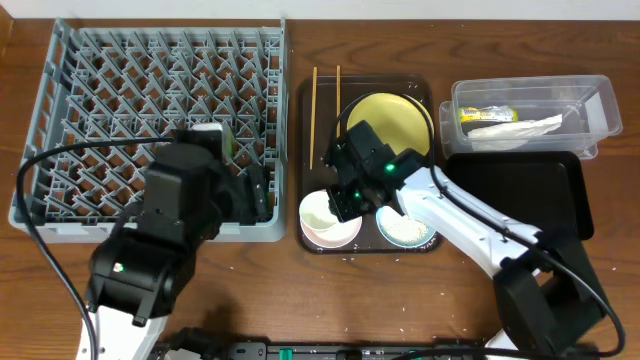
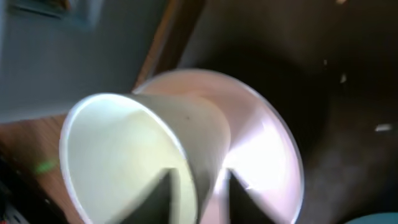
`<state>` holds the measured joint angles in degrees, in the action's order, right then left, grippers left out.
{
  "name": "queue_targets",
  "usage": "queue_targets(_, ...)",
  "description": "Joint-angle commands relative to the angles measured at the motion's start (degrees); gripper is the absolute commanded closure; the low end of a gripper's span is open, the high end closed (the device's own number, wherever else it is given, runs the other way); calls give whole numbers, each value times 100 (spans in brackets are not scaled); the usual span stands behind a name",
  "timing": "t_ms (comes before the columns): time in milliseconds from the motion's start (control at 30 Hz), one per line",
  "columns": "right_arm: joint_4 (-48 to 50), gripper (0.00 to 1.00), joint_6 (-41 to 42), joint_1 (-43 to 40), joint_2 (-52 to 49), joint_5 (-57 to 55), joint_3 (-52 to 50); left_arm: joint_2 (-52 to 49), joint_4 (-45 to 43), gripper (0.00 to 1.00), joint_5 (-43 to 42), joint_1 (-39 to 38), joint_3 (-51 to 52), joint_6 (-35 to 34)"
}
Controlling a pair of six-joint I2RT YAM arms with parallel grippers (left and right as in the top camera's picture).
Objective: Sort waste into correct bins and load items into the dishwasher
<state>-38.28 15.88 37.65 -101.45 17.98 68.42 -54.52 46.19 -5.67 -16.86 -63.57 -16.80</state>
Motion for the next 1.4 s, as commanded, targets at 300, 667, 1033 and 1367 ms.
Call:
queue_targets(300,-166,99,-249,-833,1025,688,20,17,-1073,12,-3755,1493,-63,-503)
queue_targets(667,1237,99,-629,-2468,2391,4433,20,-350,-1399,12,-6133,1926,-63,-586)
queue_targets(1033,2516,99,-627,-1867,2380,5731,20,-560,-1532,18,-7359,1838,-63,-586)
queue_targets(1367,3136,99,-372,-1303,2354,4957,20,-560,-2037,27,-7945,1082,-63,-586)
